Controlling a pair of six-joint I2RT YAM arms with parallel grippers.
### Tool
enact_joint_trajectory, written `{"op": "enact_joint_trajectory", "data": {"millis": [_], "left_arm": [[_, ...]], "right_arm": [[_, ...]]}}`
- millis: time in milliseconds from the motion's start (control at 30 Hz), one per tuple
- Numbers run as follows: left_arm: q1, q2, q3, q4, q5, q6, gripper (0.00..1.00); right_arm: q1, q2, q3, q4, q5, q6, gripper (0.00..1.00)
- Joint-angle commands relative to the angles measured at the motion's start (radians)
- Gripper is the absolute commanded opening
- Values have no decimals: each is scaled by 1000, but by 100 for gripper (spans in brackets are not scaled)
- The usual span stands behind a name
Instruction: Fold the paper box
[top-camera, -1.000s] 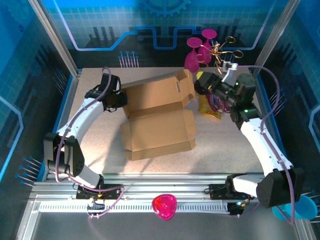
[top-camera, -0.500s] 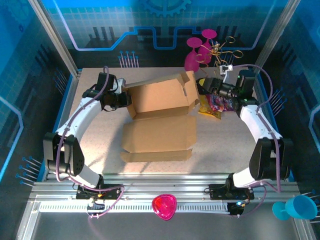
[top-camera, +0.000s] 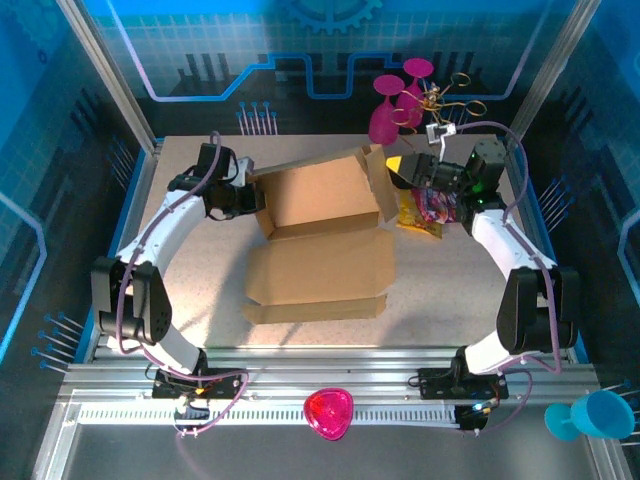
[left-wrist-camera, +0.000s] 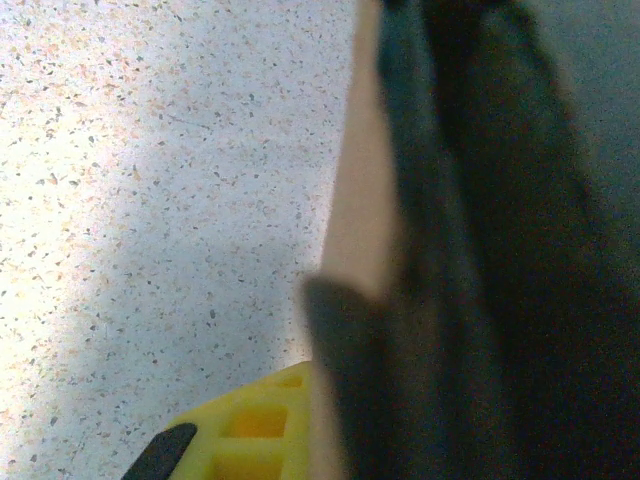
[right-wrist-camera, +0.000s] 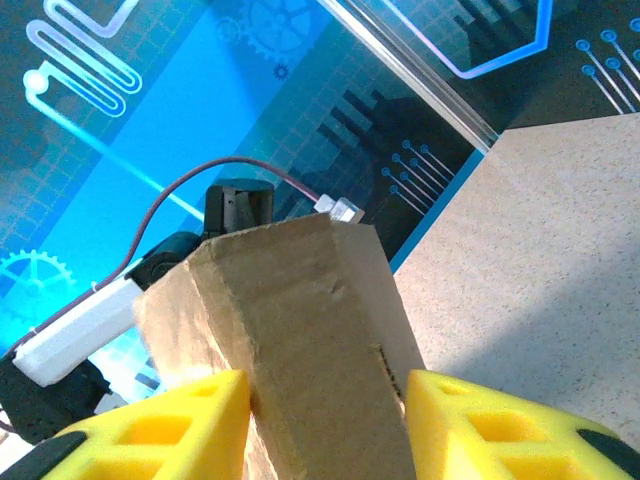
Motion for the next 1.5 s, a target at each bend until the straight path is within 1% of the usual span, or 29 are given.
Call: {"op": "enact_joint_trajectory", "data": {"millis": [0,100,167,233,300,433,567,800,933,1033,1233,1300,1367,1467], "left_arm": [[8,9,43,-22,43,-2,0],[9,13,50,-27,49,-3,0],[8,13,51,-27,49,-2,0],[8,11,53,-27,51,1,0],[7,10,54,-27,53,5,0],[8,6,56,-29,55,12,0],[8,3,58,-31,56,15,0],[8,-6,60,-33,58,19,0],[8,-14,59,-38,57,23,0],[8,-19,58,-41,57,24,0],[8,-30,54,-45,55,28,0],[8,-33,51,-45,55,27,0],[8,-37,52,-47,55,27,0],[8,-42,54,-51,54,26,0]], "right_arm": [[20,-35,-1,-52,-23,-66,47],[34,-47,16,-137,-9,-134,48],[47,-66,38,-273,25,-249,51],[60,-82,65,-448,68,-385,52],[71,-85,89,-556,99,-477,52],[92,-96,117,-690,195,-593,54],[128,-112,149,-766,301,-676,56],[187,-82,216,-860,400,-768,59],[230,-65,262,-936,528,-838,60],[246,-60,281,-956,603,-860,60],[269,-38,320,-986,653,-891,62],[282,-21,342,-1007,675,-905,59],[298,-7,362,-1023,704,-921,59],[330,15,392,-1055,801,-941,59]]}}
